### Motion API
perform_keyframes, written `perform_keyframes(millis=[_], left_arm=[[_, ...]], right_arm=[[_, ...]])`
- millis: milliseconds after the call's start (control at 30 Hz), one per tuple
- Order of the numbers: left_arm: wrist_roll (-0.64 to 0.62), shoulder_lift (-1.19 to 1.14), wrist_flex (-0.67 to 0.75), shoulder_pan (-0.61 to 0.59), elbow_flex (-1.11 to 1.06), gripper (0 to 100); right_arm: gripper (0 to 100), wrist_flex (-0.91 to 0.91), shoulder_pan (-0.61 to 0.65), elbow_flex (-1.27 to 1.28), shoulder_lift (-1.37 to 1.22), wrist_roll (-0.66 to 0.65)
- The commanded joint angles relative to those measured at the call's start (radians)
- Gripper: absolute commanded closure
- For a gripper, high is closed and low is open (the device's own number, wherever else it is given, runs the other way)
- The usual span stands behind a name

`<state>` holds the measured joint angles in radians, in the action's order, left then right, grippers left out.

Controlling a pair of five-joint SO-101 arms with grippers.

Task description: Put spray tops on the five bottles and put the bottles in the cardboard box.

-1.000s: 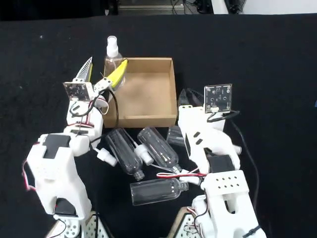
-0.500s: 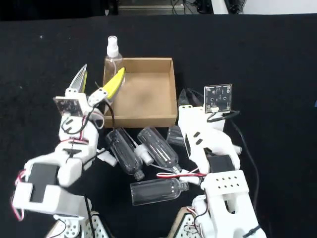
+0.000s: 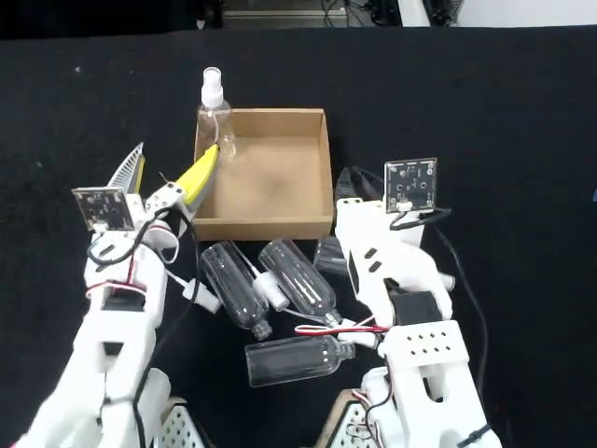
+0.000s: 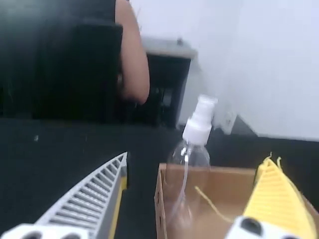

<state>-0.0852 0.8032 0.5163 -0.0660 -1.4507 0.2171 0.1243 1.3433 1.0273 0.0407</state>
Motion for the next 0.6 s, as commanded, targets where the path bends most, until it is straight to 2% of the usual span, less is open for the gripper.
perform_keyframes(millis=[0, 133, 333, 400, 567], left_arm=[[-0.002, 0.322, -0.482, -0.013, 0.044, 62], [-0.002, 0.519, -0.746, -0.013, 0.045, 62], [-0.002, 0.635, -0.927, -0.008, 0.047, 63], [-0.002, 0.635, -0.973, -0.012, 0.059, 68], [-0.038, 0.635, -1.155, -0.012, 0.179, 94]], right_arm=[[98.7, -0.029, -0.020, -0.005, 0.010, 0.003], [98.7, -0.029, -0.018, -0.005, 0.010, 0.003], [98.7, -0.029, -0.018, -0.004, 0.010, 0.003], [98.7, -0.028, -0.018, -0.004, 0.010, 0.003], [98.7, -0.028, -0.018, -0.004, 0.010, 0.003]])
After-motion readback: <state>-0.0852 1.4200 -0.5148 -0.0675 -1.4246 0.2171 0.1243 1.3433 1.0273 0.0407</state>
